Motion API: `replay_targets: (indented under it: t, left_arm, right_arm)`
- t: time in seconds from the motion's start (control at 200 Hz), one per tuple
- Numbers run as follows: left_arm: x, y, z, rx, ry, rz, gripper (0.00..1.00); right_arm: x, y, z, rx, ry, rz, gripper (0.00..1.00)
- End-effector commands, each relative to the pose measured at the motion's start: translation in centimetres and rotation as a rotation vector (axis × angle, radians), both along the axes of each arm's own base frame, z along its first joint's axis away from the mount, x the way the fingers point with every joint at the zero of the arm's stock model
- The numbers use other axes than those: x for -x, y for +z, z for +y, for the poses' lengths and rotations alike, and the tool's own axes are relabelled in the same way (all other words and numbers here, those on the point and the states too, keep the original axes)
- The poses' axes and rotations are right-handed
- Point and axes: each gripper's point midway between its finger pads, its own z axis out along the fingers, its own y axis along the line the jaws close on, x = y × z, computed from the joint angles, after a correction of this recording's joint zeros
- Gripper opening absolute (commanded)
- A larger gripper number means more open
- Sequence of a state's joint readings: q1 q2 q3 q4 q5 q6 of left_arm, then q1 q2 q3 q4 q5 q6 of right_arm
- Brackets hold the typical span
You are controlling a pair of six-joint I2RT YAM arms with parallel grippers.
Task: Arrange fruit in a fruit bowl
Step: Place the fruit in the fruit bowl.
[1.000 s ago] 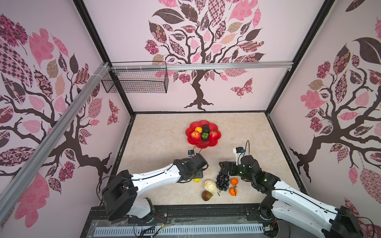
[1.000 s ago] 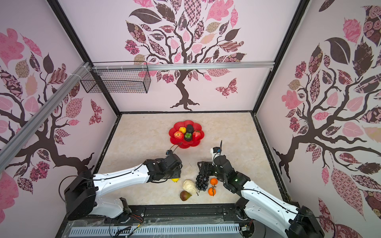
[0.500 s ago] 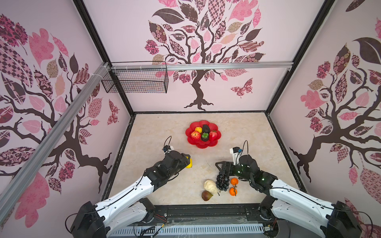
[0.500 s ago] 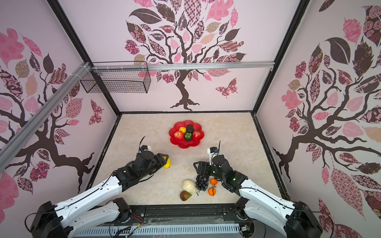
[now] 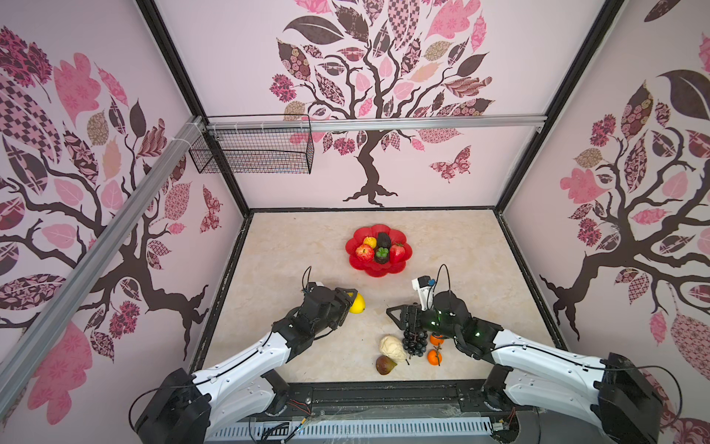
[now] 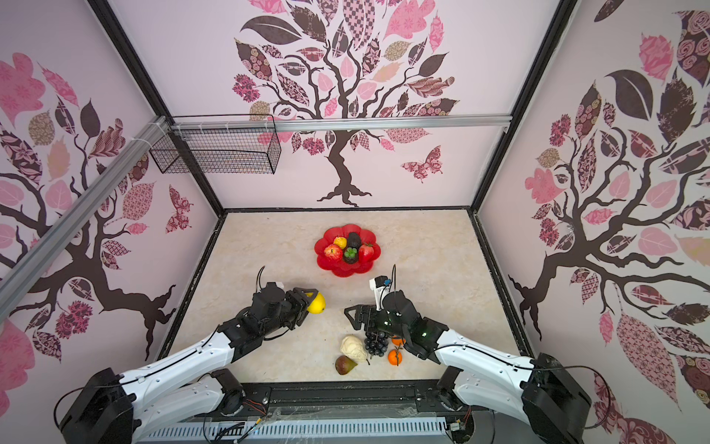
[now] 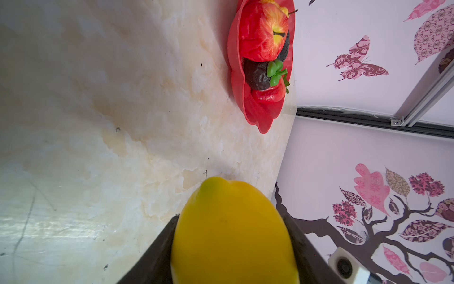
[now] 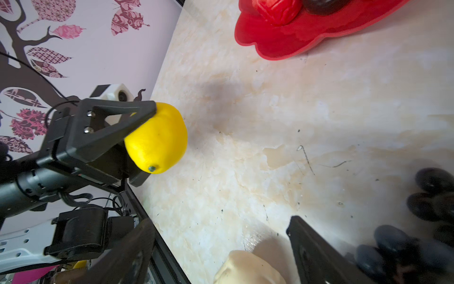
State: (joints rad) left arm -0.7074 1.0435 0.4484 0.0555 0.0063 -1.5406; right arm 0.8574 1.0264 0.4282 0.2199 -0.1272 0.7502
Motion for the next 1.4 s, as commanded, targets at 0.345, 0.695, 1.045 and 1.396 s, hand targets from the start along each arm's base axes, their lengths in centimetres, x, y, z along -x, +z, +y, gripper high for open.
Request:
replay_targets:
  t: [0.345,0.695,1.045,1.396]
  left_arm:
    - [1.5,0.4,-3.6,0.133,-0.03,0.039,0.56]
    - [1.7,1.2,-4.4,0.156,-0.041,0.014,0.56]
    - [2.1,1.7,-5.2,0.172,-0.059,0.003,0.56]
    - [2.2,2.1,-6.0,0.175,-0.074,-0.002,0.57]
  right_arm:
    - [-0.1,2.7,4.9,-0.036,0.031,-0.092,0.89]
    - [-0.6,2.2,5.1,-0.026,-0.005,-0.15,0.87]
    - [-0.9,1.6,6.3,-0.01,-0.002,-0.161,0.81]
    - [-1.4,2.1,6.9,-0.01,-0.003,-0.188,0.65]
